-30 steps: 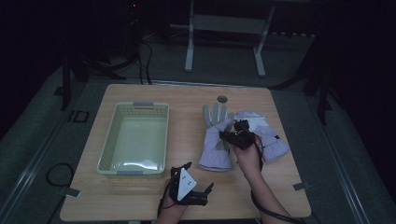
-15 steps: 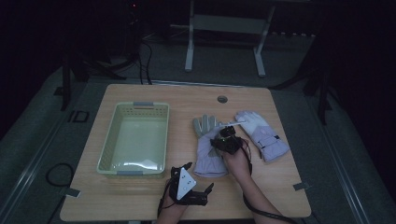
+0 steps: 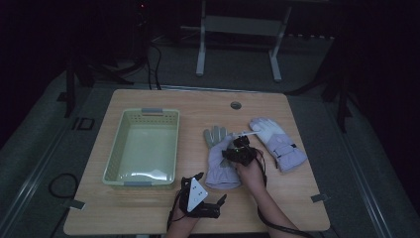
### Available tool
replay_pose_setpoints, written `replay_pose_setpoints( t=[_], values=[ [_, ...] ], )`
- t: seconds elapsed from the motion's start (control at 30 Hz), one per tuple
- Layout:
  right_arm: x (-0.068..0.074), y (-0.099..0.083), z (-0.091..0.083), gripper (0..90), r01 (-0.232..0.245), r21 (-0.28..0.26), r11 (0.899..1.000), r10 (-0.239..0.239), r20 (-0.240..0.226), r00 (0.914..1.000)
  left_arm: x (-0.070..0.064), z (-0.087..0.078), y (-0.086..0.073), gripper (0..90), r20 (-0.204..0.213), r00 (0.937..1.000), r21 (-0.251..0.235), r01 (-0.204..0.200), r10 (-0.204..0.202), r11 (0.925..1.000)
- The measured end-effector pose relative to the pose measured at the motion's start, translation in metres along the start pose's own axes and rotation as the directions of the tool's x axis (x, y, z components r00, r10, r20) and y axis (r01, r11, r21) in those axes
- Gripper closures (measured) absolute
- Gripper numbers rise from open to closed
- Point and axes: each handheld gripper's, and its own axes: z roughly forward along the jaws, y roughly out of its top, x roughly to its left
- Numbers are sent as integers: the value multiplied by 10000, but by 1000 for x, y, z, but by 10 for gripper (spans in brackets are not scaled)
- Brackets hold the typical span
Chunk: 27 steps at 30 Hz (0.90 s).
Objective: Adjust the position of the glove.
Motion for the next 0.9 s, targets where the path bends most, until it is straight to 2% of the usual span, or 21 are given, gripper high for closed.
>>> replay_pose_setpoints(
  t=[0.03,0.07,0.1,0.13,0.2,0.33,0.37,0.43,0.53,0.67,0.7,0.73,0.83,0.9],
  values=[
    [0,0,0,689,0,0,10000,0,0,10000,0,0,0,0,0,10000,0,0,0,10000],
    [-3,1,-6,632,117,-130,9998,-117,-29,9999,0,0,0,0,25,10000,-9,24,-24,10000],
    [-3,1,-6,632,117,-130,9998,-117,-29,9999,0,0,0,0,25,10000,-9,24,-24,10000],
    [-7,2,-14,601,212,-308,9993,-211,27,9998,0,0,0,0,48,10000,-11,29,-29,10000],
    [-12,4,-23,594,372,-520,9980,-370,56,9993,0,0,0,0,81,10000,-10,43,-43,10000],
    [-27,9,-39,593,780,-652,9948,-769,181,9969,0,0,0,0,95,9999,-24,90,-90,10000],
    [-27,9,-39,593,780,-652,9948,-769,181,9969,0,0,0,0,95,9999,-24,90,-90,10000],
    [-40,10,-50,586,1010,-754,9920,-1003,128,9949,0,0,0,0,121,9999,-9,64,-64,10000],
    [-51,10,-58,508,1125,-783,9906,-1107,276,9935,0,1,0,0,118,9999,-9,38,-38,10000],
    [-66,9,-67,505,1182,-892,9890,-1157,329,9927,0,1,0,0,97,9999,2,63,-63,10000],
    [-66,9,-67,505,1182,-892,9890,-1157,329,9927,0,1,0,0,97,9999,2,63,-63,10000],
    [-75,9,-71,498,1165,-872,9894,-1132,426,9927,0,0,0,0,96,9999,5,55,-55,10000],
    [-90,9,-78,481,1174,-880,9892,-1130,532,9922,0,0,0,0,77,10000,-8,45,-44,10000],
    [-99,8,-81,447,1295,-733,9889,-1276,304,9914,0,0,0,0,80,10000,-15,38,-38,10000]
  ],
)
